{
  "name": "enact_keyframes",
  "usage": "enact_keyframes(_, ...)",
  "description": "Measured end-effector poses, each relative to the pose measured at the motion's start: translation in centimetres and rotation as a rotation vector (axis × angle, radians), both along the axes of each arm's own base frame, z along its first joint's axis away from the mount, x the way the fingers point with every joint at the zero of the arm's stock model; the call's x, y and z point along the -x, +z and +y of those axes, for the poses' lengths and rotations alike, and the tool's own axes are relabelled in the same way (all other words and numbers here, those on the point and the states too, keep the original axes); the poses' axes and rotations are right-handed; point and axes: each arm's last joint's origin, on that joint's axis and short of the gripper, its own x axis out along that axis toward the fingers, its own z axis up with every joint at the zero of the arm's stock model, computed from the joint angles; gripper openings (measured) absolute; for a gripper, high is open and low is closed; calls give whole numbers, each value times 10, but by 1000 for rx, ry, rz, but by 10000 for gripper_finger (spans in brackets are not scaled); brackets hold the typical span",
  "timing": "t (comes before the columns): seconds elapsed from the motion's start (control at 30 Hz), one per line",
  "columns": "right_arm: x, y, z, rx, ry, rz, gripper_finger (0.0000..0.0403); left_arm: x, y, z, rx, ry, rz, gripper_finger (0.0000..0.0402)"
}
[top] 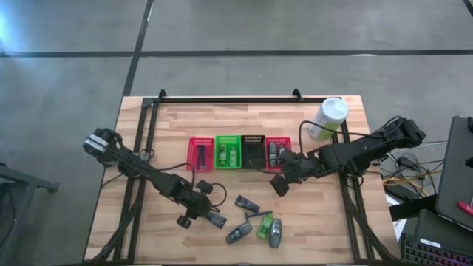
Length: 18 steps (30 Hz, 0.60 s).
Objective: Pick & Place Travel size toiletries
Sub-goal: Put the bottom blue shaving cream into the black bin
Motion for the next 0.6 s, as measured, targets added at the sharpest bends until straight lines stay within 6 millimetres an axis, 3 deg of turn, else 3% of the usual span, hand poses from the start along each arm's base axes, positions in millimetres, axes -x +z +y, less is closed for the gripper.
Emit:
enact_keyframes(0.1,0,0,0,-7,-10,-1,364,-2,1,-1,12,-1,-25,142)
enact_keyframes(0.33,0,0,0,-14,-23,-1,364,-2,2,-1,10,-9,-31,202)
enact_keyframes(0.6,0,0,0,-15,-24,-1,364,-3,2,-2,18,-6,-36,199)
